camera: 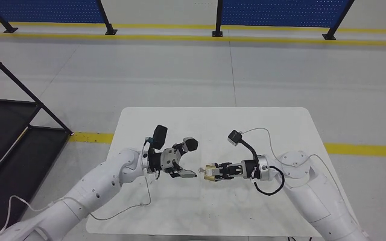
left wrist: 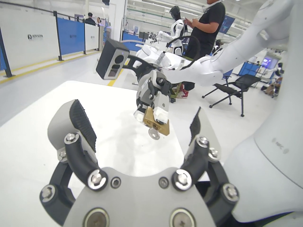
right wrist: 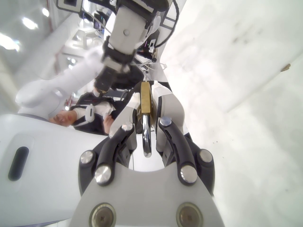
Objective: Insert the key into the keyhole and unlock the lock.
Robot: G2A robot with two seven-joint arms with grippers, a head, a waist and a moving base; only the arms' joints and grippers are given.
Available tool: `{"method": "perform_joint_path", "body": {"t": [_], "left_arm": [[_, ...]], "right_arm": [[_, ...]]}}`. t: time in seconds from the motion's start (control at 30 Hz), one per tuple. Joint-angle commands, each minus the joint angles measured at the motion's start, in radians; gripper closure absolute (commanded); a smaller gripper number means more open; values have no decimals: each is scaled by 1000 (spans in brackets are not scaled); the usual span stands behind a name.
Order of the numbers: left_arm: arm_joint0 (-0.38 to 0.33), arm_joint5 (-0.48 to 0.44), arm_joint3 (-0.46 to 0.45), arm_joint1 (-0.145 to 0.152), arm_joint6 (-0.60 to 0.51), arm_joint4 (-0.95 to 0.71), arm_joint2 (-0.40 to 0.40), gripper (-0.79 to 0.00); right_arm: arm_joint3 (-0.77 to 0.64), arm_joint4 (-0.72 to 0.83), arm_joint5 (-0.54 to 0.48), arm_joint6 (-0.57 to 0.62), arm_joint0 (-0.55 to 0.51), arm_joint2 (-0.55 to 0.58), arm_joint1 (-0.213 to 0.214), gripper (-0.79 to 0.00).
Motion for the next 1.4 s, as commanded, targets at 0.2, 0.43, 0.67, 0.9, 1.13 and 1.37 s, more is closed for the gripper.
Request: {"method": "perform_joint_path", "body": {"t": [0.2,0.43,0.67,0.9,1.13,1.37], "left_arm": [[-88,0,-5,35,-484,-585,112,-785],[-135,0,-3,64,-901,-972,171,-785],[-140,31,9,76,-1157,-1283,210,-785],[-140,31,9,76,-1157,-1283,210,-785],[-127,85,-3,74,-1126,-1270,190,-785],[-113,180,-21,77,-1142,-1258,151,-785]], "right_arm": [[0,0,0,0,0,0,0,0],[0,0,0,0,0,0,0,0],[0,0,0,0,0,0,0,0],[0,0,0,0,0,0,0,0],[0,0,0,0,0,0,0,0],[0,0,0,0,0,0,0,0]]}}
